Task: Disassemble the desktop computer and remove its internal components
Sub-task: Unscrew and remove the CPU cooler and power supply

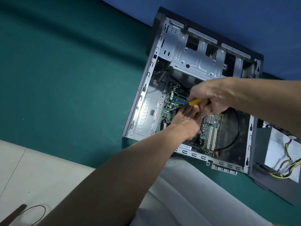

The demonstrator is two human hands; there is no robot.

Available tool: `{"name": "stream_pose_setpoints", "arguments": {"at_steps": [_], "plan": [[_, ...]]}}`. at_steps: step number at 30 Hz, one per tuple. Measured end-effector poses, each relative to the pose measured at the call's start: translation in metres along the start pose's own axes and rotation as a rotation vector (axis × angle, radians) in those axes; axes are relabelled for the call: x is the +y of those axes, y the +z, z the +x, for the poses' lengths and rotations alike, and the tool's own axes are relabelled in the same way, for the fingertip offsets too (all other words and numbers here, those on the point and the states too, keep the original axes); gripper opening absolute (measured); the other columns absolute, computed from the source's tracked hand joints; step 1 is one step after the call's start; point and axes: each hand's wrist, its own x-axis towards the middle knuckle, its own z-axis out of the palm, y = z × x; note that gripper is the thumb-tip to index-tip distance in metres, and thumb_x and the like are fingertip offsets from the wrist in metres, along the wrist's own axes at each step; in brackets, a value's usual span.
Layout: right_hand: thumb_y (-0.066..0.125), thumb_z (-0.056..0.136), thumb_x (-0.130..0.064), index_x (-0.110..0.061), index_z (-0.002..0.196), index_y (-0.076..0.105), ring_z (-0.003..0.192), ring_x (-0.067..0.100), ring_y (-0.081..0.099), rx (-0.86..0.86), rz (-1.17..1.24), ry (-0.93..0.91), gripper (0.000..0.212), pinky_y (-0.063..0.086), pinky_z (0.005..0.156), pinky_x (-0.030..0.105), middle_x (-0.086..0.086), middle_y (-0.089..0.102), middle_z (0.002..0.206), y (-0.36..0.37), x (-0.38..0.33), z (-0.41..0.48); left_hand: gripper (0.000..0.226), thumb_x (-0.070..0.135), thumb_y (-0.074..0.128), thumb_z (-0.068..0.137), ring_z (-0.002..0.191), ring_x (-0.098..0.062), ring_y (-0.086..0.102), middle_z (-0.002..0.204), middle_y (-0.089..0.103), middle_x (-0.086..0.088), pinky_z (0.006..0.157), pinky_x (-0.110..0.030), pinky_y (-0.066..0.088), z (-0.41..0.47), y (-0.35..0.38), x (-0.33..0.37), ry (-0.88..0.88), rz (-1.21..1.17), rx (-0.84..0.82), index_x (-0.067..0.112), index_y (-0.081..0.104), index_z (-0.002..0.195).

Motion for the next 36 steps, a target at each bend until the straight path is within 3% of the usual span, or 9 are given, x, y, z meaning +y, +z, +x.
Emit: {"name": "stream_pose_setpoints", "arguments": {"at_steps": [4,9,11,14,20,23,30,33,36], "plan": [[0.038,0.1,-0.013,-0.003,0.08,0.054,0.022,0.01,0.03,0.068,-0.257,-0.091,0.028,0.022,0.028,0.013,0.004,0.043,0.054,0.009,-0.002,0.0,0.084,0.047,0.046,0.096,0.146,-0.032,0.006,0.159,0.005,-0.013,0.118,-0.045,0.002,-0.001,-0.002,0.0,-0.03,-0.052,-0.045,0.006,-0.002,0.152],[0.044,0.098,-0.031,-0.009,0.07,0.05,0.048,0.015,0.051,0.435,-1.621,-0.695,0.036,0.041,0.043,0.026,0.003,0.054,0.06,0.006,0.004,-0.013,0.071,0.043,0.041,0.099,0.144,-0.034,0.017,0.151,0.028,-0.017,0.118,-0.045,0.009,-0.003,-0.006,0.001,-0.022,-0.085,-0.107,-0.006,0.02,0.146],[0.038,0.1,-0.033,-0.009,0.063,0.035,0.043,0.015,0.049,0.467,-1.859,-0.844,0.044,0.042,0.043,0.028,0.003,0.052,0.056,0.01,0.004,-0.014,0.063,0.04,0.041,0.101,0.14,-0.032,0.028,0.145,0.038,-0.016,0.117,-0.044,0.016,-0.005,-0.006,0.0,-0.011,-0.096,-0.119,-0.007,0.029,0.142],[0.054,0.093,-0.019,-0.01,0.063,0.044,0.049,0.017,0.052,0.402,-1.434,-0.769,0.033,0.041,0.043,0.027,0.004,0.053,0.058,0.015,-0.006,-0.016,0.073,0.034,0.048,0.099,0.145,-0.032,0.017,0.152,0.027,-0.015,0.118,-0.044,0.01,-0.006,-0.005,0.001,0.003,-0.131,-0.042,0.0,0.008,0.15],[0.045,0.098,-0.016,-0.005,0.094,0.054,0.041,0.007,0.032,0.075,-0.001,-0.045,0.015,0.024,0.03,0.018,0.003,0.054,0.062,-0.001,-0.012,-0.007,0.076,0.034,0.057,0.094,0.144,-0.029,0.014,0.152,0.02,-0.013,0.12,-0.041,0.008,-0.002,0.0,0.001,0.0,-0.052,0.081,0.0,0.015,0.146],[0.045,0.1,-0.015,-0.007,0.08,0.05,0.035,0.008,0.03,0.087,-0.197,-0.041,0.021,0.023,0.026,0.016,0.001,0.042,0.061,0.0,-0.013,-0.005,0.077,0.035,0.058,0.093,0.144,-0.027,0.01,0.154,0.017,-0.011,0.12,-0.04,0.006,-0.001,0.0,-0.001,-0.002,-0.069,0.091,0.001,0.016,0.147],[0.038,0.101,-0.028,-0.008,0.075,0.052,0.053,0.018,0.06,0.337,-1.795,-0.836,0.035,0.047,0.044,0.026,0.005,0.058,0.064,0.003,-0.004,-0.02,0.083,0.027,0.049,0.1,0.148,-0.03,-0.009,0.161,-0.005,-0.014,0.117,-0.042,-0.006,0.004,0.003,0.0,-0.019,-0.103,-0.07,0.0,-0.011,0.151],[0.042,0.1,-0.023,-0.007,0.073,0.052,0.056,0.02,0.062,0.326,-1.718,-0.847,0.032,0.053,0.051,0.029,0.007,0.061,0.067,0.004,0.0,-0.017,0.077,0.027,0.049,0.1,0.148,-0.03,-0.007,0.161,-0.001,-0.013,0.118,-0.042,-0.005,0.003,0.003,0.001,-0.015,-0.107,-0.063,0.001,-0.002,0.152],[0.062,0.091,-0.024,-0.006,0.073,0.06,0.056,0.018,0.059,0.298,-0.966,-0.546,0.025,0.045,0.045,0.024,0.006,0.061,0.065,0.006,-0.004,-0.006,0.079,0.028,0.052,0.097,0.148,-0.029,-0.001,0.16,0.003,-0.013,0.12,-0.042,-0.002,0.003,0.005,-0.001,0.003,-0.107,-0.029,0.001,0.001,0.151]]}}
